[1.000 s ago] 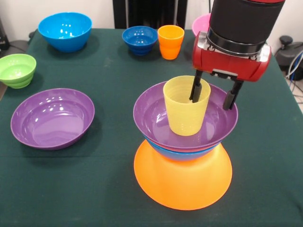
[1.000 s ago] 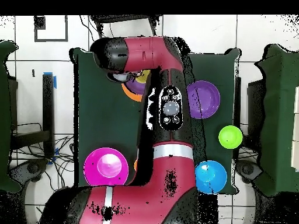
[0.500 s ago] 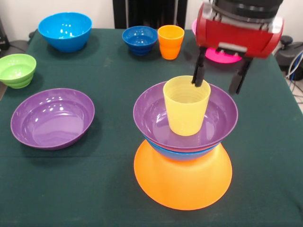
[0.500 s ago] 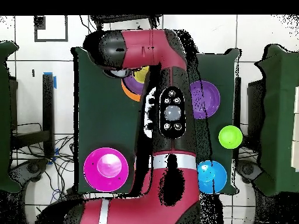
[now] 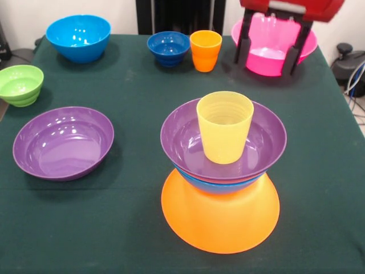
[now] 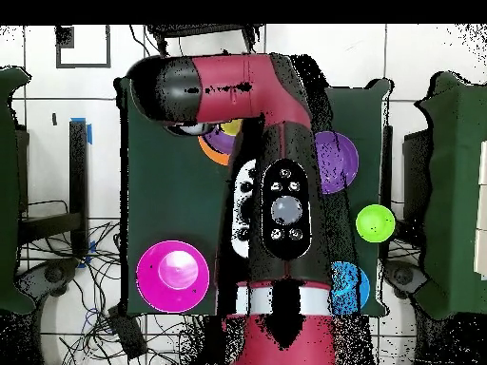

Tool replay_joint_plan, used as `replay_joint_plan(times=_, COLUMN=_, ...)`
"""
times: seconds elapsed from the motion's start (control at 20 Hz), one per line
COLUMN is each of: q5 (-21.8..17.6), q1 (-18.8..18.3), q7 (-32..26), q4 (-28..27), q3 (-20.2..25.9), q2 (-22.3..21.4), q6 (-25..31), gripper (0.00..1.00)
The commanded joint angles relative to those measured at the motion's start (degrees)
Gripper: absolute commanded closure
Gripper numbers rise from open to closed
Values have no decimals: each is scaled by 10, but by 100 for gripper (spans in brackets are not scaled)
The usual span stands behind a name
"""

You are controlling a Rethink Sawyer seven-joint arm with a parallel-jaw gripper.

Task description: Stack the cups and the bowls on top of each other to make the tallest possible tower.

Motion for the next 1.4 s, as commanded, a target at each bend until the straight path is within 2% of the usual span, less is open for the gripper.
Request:
replay_joint_plan(times=0.05, q5=-41, q1=-41, q7=-104, q4=234, q3=36, q2=-67, q6=-143, gripper=0)
replay_joint_plan(times=0.3, q5=-63, q1=-69, q7=-94, q4=332, q3=42, q2=-94, q6=-231, gripper=0)
replay_joint_plan(times=0.65, q5=-97, q1=-84, q7=-56, q4=417, q3=27, q2=-118, q6=-289, gripper=0)
replay_joint_plan(times=1.0, q5=-122, q1=-43, q7=58, q4=471, q3=-44, q2=-116, q6=-363, gripper=0)
replay_joint_plan(times=1.4, q5=-95, q1=-29, q7=56, q4=534, q3=-70, q2=-161, q6=-356, gripper=0)
